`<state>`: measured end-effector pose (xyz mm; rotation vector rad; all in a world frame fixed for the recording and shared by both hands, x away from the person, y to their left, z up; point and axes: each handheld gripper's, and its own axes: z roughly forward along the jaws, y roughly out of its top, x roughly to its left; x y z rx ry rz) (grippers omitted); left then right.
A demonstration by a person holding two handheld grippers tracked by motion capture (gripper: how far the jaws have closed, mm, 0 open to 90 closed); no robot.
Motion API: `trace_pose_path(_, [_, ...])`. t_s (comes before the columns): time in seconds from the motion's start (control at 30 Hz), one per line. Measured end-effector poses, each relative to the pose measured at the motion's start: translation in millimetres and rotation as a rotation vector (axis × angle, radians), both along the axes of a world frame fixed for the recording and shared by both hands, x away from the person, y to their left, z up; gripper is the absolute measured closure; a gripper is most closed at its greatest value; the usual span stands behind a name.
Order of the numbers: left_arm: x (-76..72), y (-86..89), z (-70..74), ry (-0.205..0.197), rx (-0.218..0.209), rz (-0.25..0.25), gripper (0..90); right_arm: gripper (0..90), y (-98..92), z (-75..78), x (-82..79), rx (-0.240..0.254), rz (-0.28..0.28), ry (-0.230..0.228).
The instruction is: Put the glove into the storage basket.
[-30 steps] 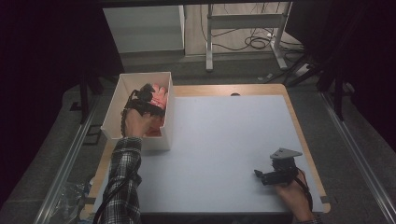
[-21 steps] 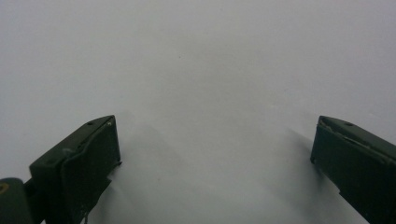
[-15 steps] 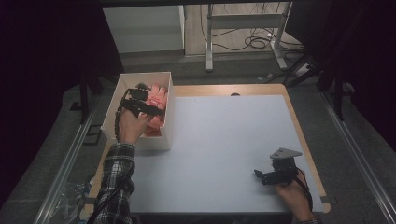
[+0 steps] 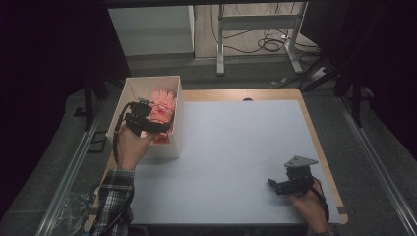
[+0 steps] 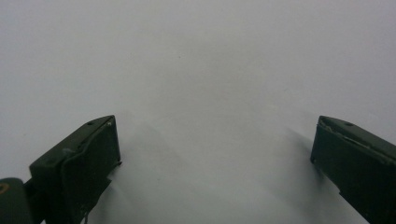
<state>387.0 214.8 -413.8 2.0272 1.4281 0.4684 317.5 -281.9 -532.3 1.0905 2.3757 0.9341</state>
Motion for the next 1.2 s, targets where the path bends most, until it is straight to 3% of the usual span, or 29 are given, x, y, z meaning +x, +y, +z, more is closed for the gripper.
trace_pose_path(0.13, [-21.7,-0.1,-3.9,-0.041,0.023,0.003,3.9,1.6,-0.1,0.2,0.0,-0.002,0.0,0.001])
trace_pose_path(0.2, [-36.0,4.3,-9.1,-0.052,-0.012,-0.011,2.6,1.6,-0.1,0.2,0.0,-0.002,0.001,0.001])
trace_pose_path(0.33, [-50.0,6.2,-16.5,-0.059,-0.019,-0.02,2.3,1.6,0.0,0.3,-0.1,-0.001,-0.001,0.002])
trace_pose_path(0.47, [-66.8,5.8,-31.1,-0.08,-0.047,-0.034,2.1,1.6,0.1,0.3,-0.2,0.0,-0.002,0.003])
trace_pose_path(0.5, [-74.3,4.6,-40.3,-0.086,-0.06,-0.04,2.1,1.6,0.0,0.3,-0.2,-0.001,-0.001,0.003])
trace_pose_path(0.53, [-74.3,4.6,-40.3,-0.086,-0.06,-0.04,2.1,1.6,0.0,0.3,-0.2,-0.001,-0.002,0.003])
trace_pose_path(0.7, [-89.7,0.6,-68.8,-0.11,-0.075,-0.05,2.0,1.6,0.0,0.2,-0.2,-0.001,-0.001,0.002])
trace_pose_path(0.8, [-96.6,-4.2,-92.5,-0.102,-0.057,-0.06,1.8,1.6,0.0,0.2,-0.2,-0.001,-0.001,0.002])
trace_pose_path(0.83, [-96.6,-4.2,-92.5,-0.102,-0.057,-0.06,1.7,1.6,0.0,0.2,-0.2,-0.001,-0.001,0.002])
trace_pose_path(1.0, [-100.7,-11.9,-121.0,-0.064,-0.02,-0.065,1.5,1.6,0.0,0.2,-0.2,-0.001,-0.001,0.001])
trace_pose_path(1.2, [-101.2,-17.3,-134.6,-0.035,0.016,-0.074,1.0,1.6,-0.1,0.0,-0.3,-0.004,0.0,0.0])
